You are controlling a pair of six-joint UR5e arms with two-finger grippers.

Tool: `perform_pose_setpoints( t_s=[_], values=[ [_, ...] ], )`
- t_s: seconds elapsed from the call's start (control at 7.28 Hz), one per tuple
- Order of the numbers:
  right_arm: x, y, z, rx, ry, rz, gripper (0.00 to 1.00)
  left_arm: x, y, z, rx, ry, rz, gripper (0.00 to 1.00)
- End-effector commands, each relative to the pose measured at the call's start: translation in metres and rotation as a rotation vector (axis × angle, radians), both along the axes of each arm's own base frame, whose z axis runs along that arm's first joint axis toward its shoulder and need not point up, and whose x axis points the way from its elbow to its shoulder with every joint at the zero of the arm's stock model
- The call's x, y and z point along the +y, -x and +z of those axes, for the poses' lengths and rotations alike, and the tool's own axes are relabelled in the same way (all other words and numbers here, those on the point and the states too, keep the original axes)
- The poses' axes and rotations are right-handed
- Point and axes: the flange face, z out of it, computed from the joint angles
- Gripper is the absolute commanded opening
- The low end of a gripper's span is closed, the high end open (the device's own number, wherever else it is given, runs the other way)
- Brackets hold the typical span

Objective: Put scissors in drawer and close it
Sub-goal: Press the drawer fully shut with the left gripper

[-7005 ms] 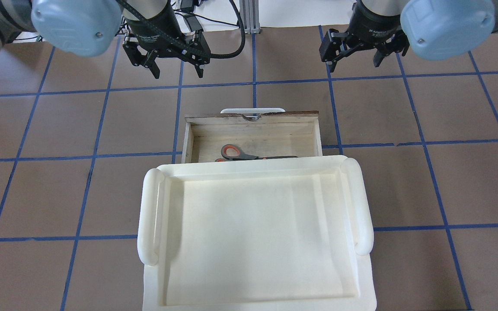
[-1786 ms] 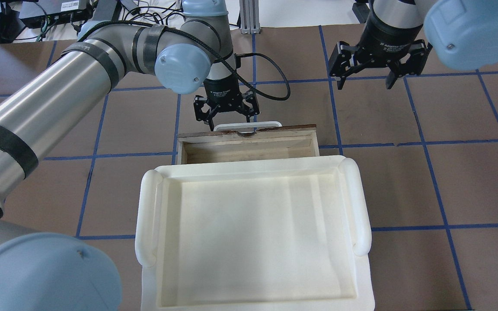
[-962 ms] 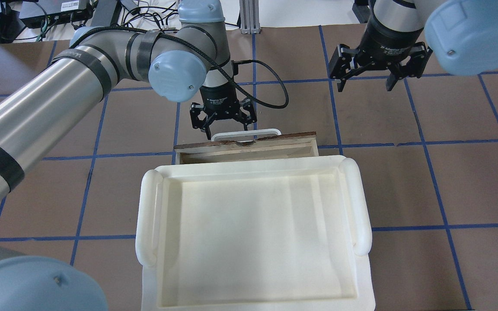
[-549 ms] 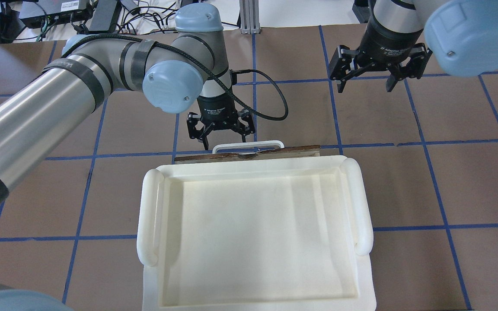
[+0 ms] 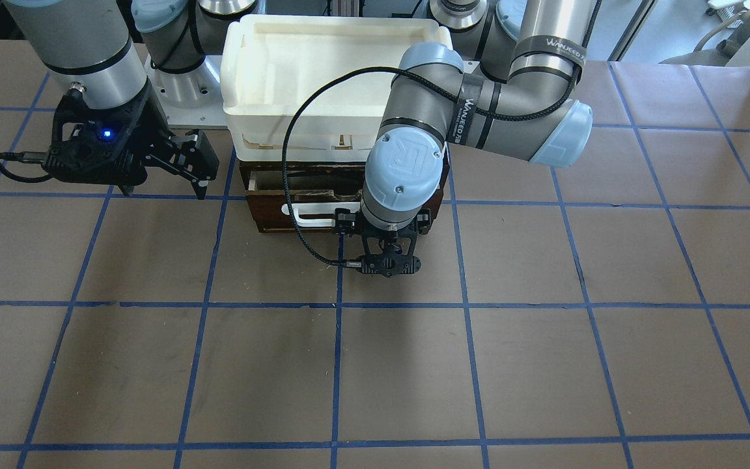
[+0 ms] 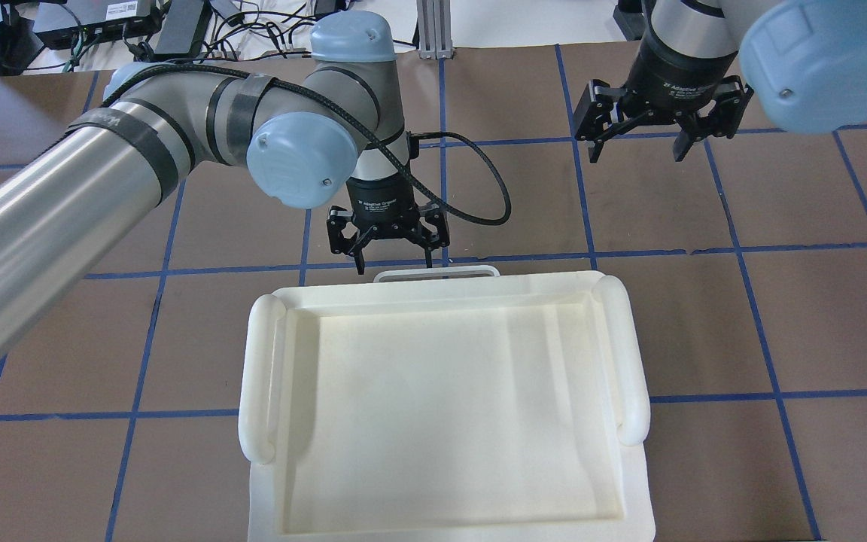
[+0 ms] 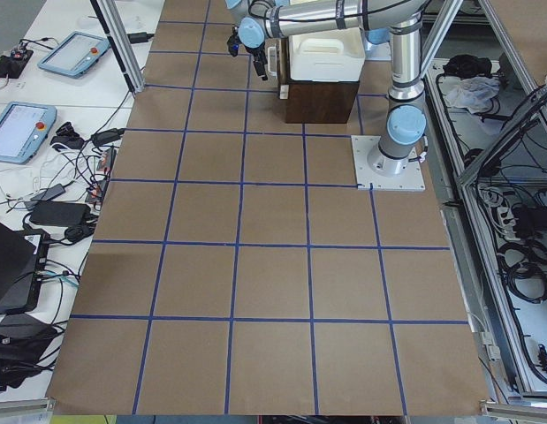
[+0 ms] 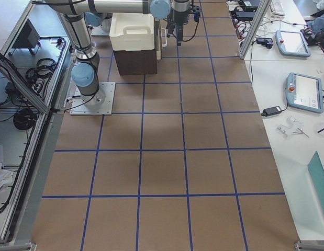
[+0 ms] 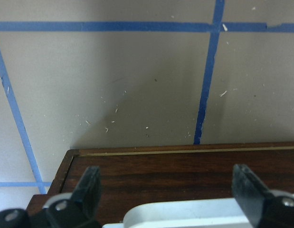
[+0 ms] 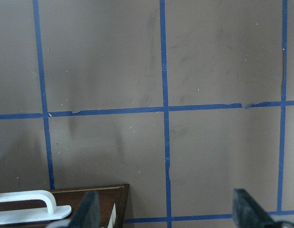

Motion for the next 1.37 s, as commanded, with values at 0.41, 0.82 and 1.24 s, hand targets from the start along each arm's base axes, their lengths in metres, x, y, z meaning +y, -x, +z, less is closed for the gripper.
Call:
perform_pose_setpoints(
  t_s=[0.41,0.82,1.24],
  values=[
    [0.000,0.000,-0.001,0.001,-0.004,0.000,1.00,0.015,-0.002,-0.006,-0.012,-0.033,-0.005,1.00],
    [0.000,0.000,-0.001,0.001,-0.004,-0.002,1.00,0.030,0.001,-0.015,-0.018,-0.058,-0.015,1.00],
    [0.000,0.000,-0.001,0.001,-0.004,0.000,1.00,0.022,0.009,-0.024,-0.025,-0.057,-0.031,1.00]
  ],
)
